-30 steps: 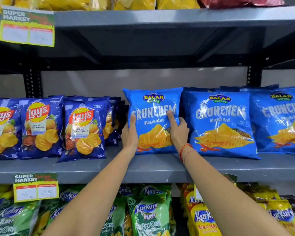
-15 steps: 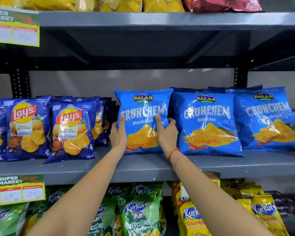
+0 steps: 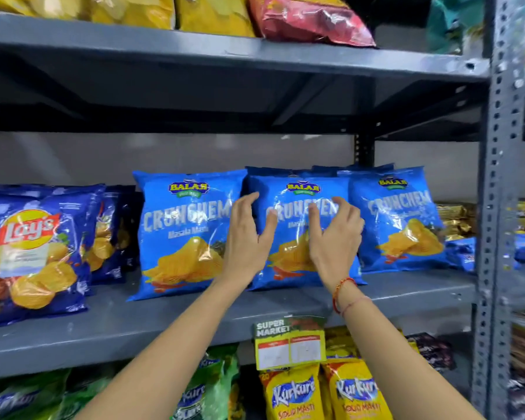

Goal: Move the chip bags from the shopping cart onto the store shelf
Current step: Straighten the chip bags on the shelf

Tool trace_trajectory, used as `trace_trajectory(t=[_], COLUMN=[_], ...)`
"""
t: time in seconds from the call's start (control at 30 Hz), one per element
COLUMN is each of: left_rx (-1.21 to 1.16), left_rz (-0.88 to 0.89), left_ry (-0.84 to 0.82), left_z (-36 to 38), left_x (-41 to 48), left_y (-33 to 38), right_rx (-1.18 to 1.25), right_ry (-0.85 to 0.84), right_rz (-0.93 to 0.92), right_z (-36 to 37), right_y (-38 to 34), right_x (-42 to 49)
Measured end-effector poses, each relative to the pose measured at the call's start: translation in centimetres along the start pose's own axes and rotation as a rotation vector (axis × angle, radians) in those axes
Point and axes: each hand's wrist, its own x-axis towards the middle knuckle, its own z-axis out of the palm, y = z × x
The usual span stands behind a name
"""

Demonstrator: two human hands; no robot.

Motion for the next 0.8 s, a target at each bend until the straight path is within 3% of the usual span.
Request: trace_trajectory(t=[0.17, 0.33, 0.6, 0.8], left_rx=[-0.171, -0.295, -0.484, -0.469], left_rz=[-0.459, -0.774, -0.657, -0.576], left_ry=[-0.186, -0.149, 0.048, 0.051], left_z=[4.0, 5.4, 6.5, 7.0], left_x=[0.1, 0.4, -0.3, -0.3], left_y=[-0.7, -2.1, -1.6, -1.8], right_rx=[-0.017, 0.043, 0.346, 0.435], right_ry=[-0.211, -0.401, -0.347, -0.407], right_rz=[0.273, 0.447, 0.353, 0.354], right_z=[-1.1, -0.8, 0.2, 1.4], right_y=[3.6, 5.0, 6.8, 8.5], right_x=[1.6, 1.9, 3.9, 4.2])
